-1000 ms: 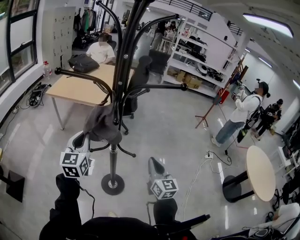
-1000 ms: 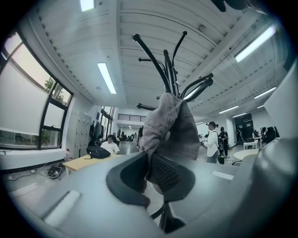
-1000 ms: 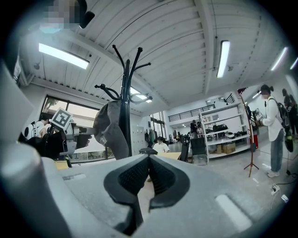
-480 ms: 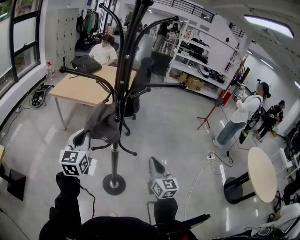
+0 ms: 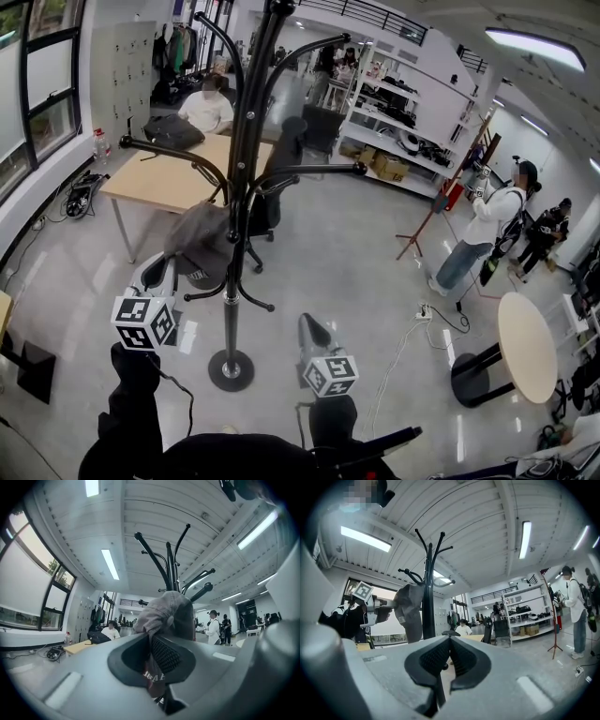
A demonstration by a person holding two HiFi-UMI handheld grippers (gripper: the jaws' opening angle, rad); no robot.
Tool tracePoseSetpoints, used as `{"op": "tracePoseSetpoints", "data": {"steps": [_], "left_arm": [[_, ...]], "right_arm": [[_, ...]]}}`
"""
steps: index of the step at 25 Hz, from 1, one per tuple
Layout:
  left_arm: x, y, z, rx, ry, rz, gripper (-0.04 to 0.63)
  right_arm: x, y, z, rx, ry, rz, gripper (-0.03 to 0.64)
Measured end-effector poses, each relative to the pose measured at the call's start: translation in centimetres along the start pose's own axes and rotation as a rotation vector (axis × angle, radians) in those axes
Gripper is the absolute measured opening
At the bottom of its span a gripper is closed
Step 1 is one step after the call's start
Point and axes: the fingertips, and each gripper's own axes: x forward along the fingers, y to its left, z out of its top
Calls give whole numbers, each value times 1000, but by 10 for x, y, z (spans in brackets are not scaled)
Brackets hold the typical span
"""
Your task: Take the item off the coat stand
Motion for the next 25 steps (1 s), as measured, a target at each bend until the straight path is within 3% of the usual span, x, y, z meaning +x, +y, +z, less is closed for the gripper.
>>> {"op": "tracePoseSetpoints", "data": {"steps": [6,25], "left_arm": [[-1,-1,16,-47,-22,-18,17],[-16,10,62,-20,-106,13,17]], "right_arm": [[-1,3,2,3,1,9,2],[0,13,-5,24,0,30,2]]}}
